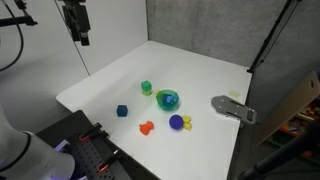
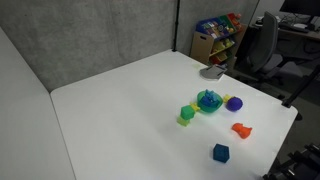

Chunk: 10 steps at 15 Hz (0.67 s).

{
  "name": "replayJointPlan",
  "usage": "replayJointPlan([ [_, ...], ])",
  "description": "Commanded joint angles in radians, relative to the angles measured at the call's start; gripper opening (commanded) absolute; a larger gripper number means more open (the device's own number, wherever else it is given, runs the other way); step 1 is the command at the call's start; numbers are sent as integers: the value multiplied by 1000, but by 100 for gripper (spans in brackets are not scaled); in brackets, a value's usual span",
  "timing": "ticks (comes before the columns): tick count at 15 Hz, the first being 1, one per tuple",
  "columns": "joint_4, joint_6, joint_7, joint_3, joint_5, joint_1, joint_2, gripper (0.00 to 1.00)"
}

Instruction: Remove the light blue toy from the green bowl and put it on top of the green block

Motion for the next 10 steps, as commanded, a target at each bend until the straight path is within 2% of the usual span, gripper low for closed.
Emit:
replayJointPlan([
  [1, 45, 45, 52, 4, -10, -3, 90, 100],
  [6, 86, 140, 111, -4, -24, -10, 206, 100],
  [10, 105, 268, 153, -12, -34, -13, 287, 100],
])
